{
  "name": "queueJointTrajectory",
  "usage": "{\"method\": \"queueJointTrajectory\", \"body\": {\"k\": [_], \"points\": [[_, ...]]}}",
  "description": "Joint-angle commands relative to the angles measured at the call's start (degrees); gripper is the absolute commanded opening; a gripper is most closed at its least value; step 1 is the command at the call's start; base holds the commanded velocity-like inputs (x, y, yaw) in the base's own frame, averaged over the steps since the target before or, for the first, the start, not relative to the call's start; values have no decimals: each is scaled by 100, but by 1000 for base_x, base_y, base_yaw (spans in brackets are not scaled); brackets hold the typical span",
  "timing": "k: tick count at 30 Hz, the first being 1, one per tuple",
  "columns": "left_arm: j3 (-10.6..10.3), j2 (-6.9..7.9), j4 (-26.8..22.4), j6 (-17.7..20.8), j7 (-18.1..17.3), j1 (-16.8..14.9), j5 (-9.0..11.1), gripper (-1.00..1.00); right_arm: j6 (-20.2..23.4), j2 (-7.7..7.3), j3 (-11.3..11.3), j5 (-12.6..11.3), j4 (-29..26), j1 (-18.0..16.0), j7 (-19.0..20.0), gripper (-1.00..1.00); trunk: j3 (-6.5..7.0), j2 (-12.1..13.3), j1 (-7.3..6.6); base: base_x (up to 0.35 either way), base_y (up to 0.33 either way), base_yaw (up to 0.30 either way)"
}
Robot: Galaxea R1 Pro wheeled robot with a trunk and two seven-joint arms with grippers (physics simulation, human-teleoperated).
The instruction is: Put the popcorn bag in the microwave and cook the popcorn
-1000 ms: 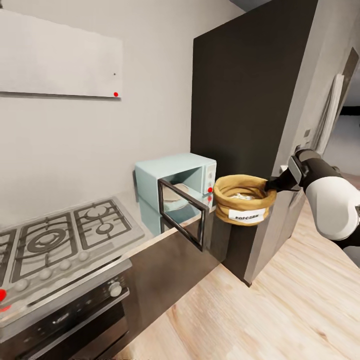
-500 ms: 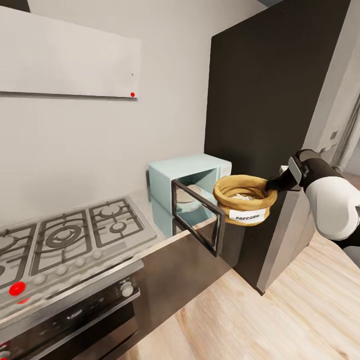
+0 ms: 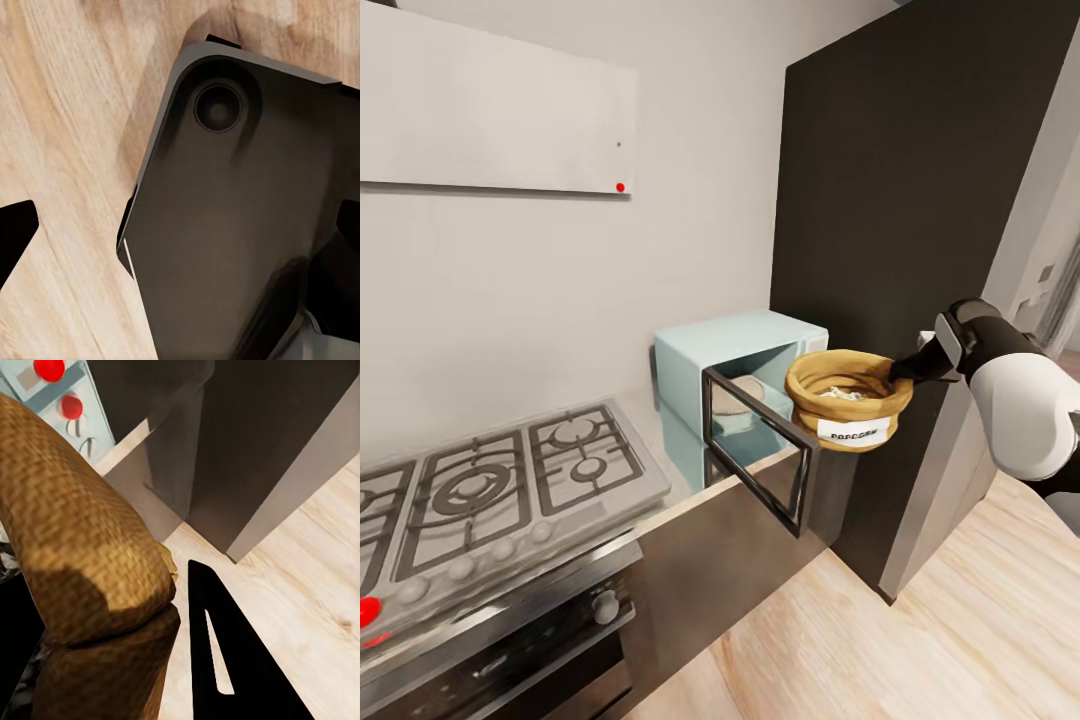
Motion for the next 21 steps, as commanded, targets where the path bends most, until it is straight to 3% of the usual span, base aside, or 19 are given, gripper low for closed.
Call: {"method": "queueJointTrajectory", "body": {"k": [1, 13, 21], "points": [[9, -2, 0, -18, 14, -2, 13, 100, 17, 4, -33, 60, -6, -5, 52, -100, -7, -5, 0, 4, 0, 0], [9, -2, 0, -18, 14, -2, 13, 100, 17, 9, -33, 21, -8, -5, 52, -100, -7, -5, 0, 33, 0, 8], [10, -9, 0, -18, 14, -2, 13, 100, 17, 9, -33, 24, -6, -5, 46, -100, -7, -5, 0, 0, 0, 213]]}}
